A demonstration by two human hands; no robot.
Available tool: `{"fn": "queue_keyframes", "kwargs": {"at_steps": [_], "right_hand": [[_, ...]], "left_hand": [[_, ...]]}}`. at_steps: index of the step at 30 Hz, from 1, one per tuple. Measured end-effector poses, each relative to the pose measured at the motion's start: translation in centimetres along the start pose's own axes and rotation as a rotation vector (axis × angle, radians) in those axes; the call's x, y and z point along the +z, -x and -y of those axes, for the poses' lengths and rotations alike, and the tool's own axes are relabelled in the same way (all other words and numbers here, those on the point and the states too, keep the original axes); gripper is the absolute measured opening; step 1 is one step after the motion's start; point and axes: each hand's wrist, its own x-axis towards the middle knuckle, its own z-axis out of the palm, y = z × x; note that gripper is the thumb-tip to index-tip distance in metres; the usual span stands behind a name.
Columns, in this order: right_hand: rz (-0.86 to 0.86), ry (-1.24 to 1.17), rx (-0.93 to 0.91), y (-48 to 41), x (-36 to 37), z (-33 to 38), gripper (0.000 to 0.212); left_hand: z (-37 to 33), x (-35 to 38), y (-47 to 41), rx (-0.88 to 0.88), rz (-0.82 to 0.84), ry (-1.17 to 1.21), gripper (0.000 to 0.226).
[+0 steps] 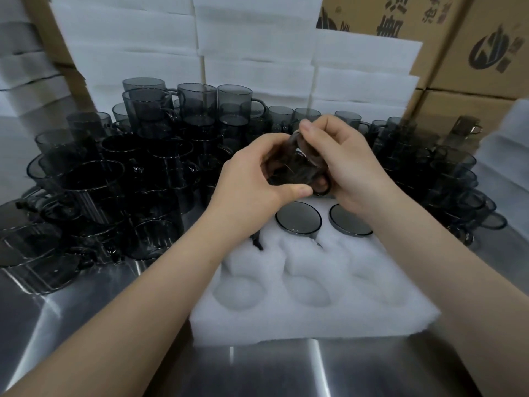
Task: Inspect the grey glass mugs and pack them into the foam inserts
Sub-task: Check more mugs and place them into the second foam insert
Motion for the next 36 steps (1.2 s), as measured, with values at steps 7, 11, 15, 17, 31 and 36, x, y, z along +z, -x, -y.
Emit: {"fn": "queue_keyframes", "kwargs": {"at_steps": [7,11,15,17,31,36], "right_hand": [[0.029,-0.23,0.114,-0.7,-0.6,-0.3,0.018],[0.225,-0.123,0.159,-0.5,-0.5,-0.6,0.031],[0.281,-0.107,0.116,-0.3,-0.5,-0.6,0.035],[0.3,-0.184,0.125,-0.3,-0.5,-0.5,0.036],[0.35,-0.264,-0.092,0.4,0.0,0.2,0.023],[0.313,-0.284,0.06,0.0,-0.4,0.5,0.041]], "left_hand": [[0.2,-0.4,-0.5,-0.047,-0.167,0.276,0.047],[0.3,-0.7,-0.5,-0.039,-0.17,0.294,0.045],[0.4,-0.6,-0.5,-0.038,-0.155,0.31,0.043],[0.3,-0.4,-0.5,-0.036,-0.165,0.303,0.041],[-0.3,-0.7,-0.7,-0.243,-0.127,0.3,0.052],[-0.4,-0.2,-0.5,-0.177,-0.118,0.255,0.018]]}}
